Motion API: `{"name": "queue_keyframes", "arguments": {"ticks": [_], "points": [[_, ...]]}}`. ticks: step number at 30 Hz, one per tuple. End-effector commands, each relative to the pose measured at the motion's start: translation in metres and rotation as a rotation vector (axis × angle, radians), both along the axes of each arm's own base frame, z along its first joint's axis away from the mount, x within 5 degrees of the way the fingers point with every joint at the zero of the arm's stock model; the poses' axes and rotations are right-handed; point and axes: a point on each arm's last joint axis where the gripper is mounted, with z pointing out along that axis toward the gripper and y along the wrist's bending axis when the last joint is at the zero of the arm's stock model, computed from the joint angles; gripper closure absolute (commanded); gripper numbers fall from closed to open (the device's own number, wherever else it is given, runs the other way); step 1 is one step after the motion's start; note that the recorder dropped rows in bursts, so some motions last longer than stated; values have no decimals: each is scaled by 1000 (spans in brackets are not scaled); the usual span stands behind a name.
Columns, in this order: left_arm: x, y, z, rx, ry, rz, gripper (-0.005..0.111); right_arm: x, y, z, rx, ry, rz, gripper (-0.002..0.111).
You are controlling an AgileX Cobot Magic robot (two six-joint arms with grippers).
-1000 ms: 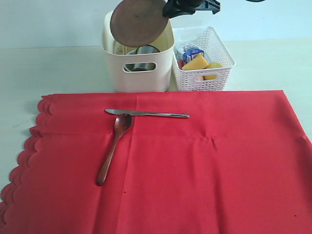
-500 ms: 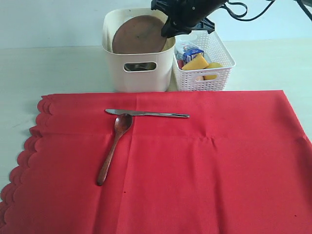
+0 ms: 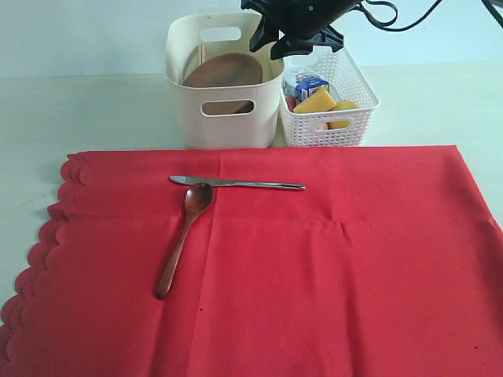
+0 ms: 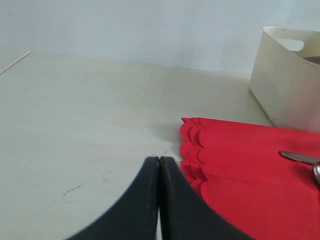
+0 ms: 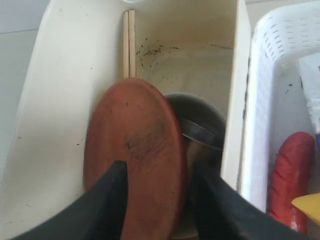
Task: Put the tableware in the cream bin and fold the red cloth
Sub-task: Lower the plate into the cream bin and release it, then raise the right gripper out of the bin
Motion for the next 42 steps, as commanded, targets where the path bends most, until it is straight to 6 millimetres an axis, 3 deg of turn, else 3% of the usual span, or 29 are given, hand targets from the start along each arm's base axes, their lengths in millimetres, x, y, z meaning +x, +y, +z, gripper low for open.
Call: {"name": "queue_keyframes", "arguments": {"ticks": [1, 6, 10, 18, 30, 33, 42], "points": [[0, 0, 0, -3, -8, -6, 106, -6, -6, 34, -14, -71, 4, 66], [0, 0, 0, -3, -8, -6, 106, -24, -12, 76, -40, -113, 40, 66], [0, 0, 0, -3, -8, -6, 106, -40, -15, 93, -66, -75, 90, 66], [0, 0, 0, -3, -8, -6, 106, -63, -19, 106, -108, 32, 181, 66], [0, 0, 0, -3, -8, -6, 106, -77, -21, 131, -118, -27, 220, 75], [0, 0, 0, -3, -8, -6, 106, -79, -22, 136, -116, -40, 219, 80], [0, 0, 0, -3, -8, -6, 106, -90, -26, 155, -117, -85, 214, 108]]}}
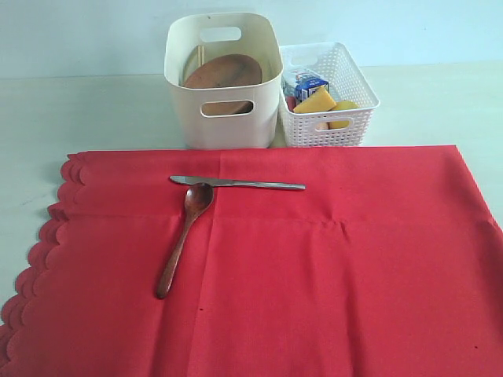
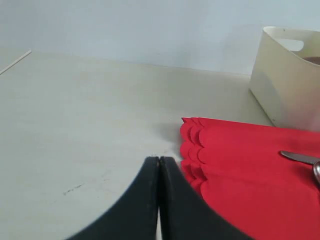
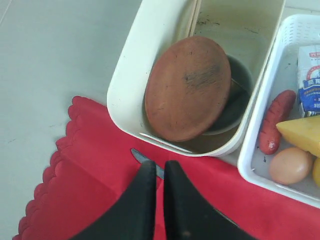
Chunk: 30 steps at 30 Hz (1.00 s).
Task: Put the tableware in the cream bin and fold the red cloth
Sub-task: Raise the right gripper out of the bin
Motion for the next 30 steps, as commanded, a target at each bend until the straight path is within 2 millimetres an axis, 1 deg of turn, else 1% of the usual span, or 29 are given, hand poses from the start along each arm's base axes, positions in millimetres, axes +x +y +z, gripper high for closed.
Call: {"name": "queue_keyframes", "arguments": {"ticks": [1, 6, 10, 14, 19, 23, 30], "points": [[0, 0, 0, -3, -8, -6, 106, -10, -5, 19, -4, -56, 2, 108], [0, 0, 0, -3, -8, -6, 106, -23, -4, 37, -57, -125, 17, 108], [0, 0, 0, -3, -8, -6, 106, -40, 7, 52, -90, -195, 85, 108], [0, 0, 0, -3, -8, -6, 106, -53, 21, 60, -111, -244, 155, 108], [0, 0, 0, -3, -8, -6, 106, -63, 26, 65, -176, -286, 172, 108], [0, 0, 0, -3, -8, -6, 106, -71, 23, 59, -210, -278, 212, 108], [0, 0, 0, -3, -8, -6, 106, -85, 15, 26, -285, -197, 287, 108]]}}
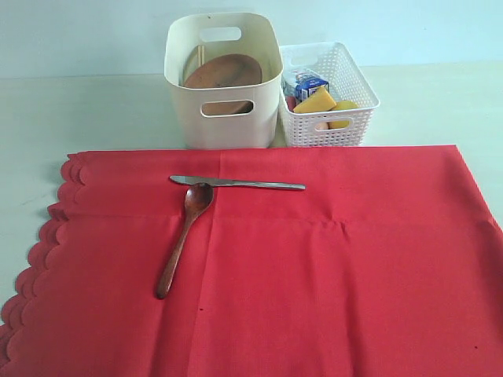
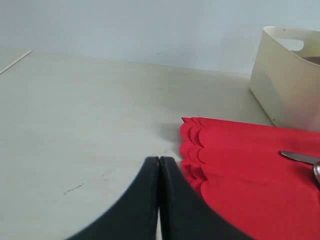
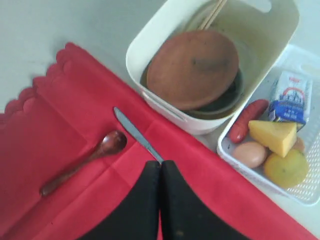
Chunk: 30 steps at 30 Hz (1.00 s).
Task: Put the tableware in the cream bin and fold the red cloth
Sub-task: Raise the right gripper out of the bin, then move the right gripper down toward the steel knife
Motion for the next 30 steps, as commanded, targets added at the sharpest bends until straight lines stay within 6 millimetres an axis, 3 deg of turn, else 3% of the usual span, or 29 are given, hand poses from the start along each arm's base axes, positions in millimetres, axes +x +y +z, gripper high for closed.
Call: {"name": "queue_keyframes", "arguments": {"ticks": [1, 8, 19, 30], "points": [[0, 0, 0, -3, -8, -6, 106, -8, -4, -20, -52, 28, 32, 108], [0, 0, 0, -3, -8, -6, 106, -8, -5, -70, -110, 66, 74, 108], [0, 0, 0, -3, -8, -6, 106, 12, 1, -136, -201, 175, 75, 108], [0, 0, 0, -3, -8, -6, 106, 29, 8, -177, -228, 208, 91, 108]]}}
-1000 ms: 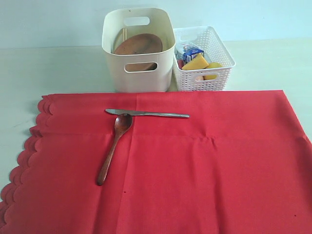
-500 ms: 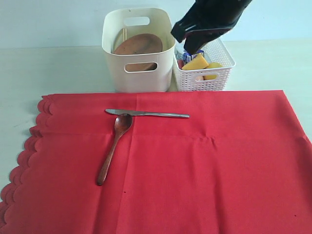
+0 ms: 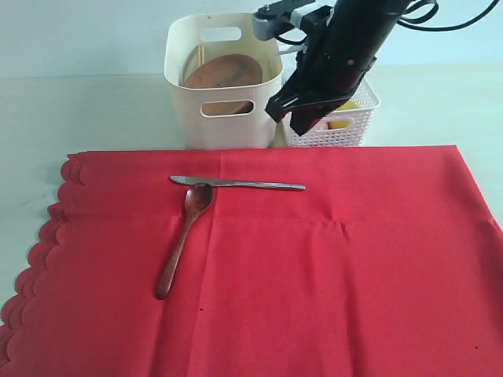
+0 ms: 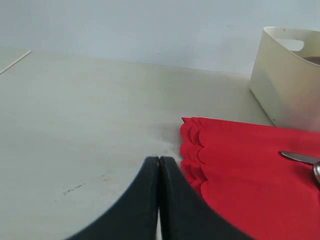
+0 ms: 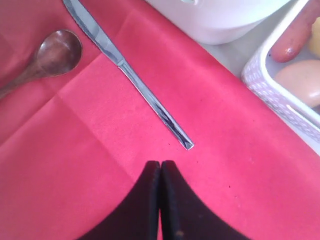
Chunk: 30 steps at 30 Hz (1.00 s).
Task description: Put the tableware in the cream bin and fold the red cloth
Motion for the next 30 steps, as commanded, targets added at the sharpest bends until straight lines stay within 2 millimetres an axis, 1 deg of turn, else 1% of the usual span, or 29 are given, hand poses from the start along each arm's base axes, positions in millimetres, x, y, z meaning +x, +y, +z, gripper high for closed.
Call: {"name": "queue_keyframes", "arguments": {"ticks": [1, 5, 7, 9, 13, 17, 18, 20, 23, 26, 30], "points": [[0, 0, 0, -3, -8, -6, 106, 6, 3, -13, -13, -19, 41, 108], [0, 0, 0, -3, -8, -6, 106, 12, 5, -28, -30, -28, 95, 108], [0, 0, 0, -3, -8, -6, 106, 14, 7, -36, -30, -22, 126, 106], [0, 0, 0, -3, -8, -6, 106, 15, 10, -42, -14, -16, 162, 101], [0, 0, 0, -3, -8, -6, 106, 16, 19, -53, 56, -14, 255, 86], [0, 0, 0, -3, -8, -6, 106, 19, 21, -66, 55, -25, 295, 74], [0, 0, 0, -3, -8, -6, 106, 20, 22, -71, 48, -24, 320, 70], [0, 0, 0, -3, -8, -6, 106, 21, 22, -79, 38, -21, 359, 66], [0, 0, 0, -3, -8, -6, 106, 24, 23, -88, 24, -37, 395, 66], [0, 0, 0, -3, -8, -6, 106, 27, 23, -105, 12, -33, 394, 66], [0, 0, 0, -3, -8, -6, 106, 30, 24, -115, 7, -44, 388, 66]]}}
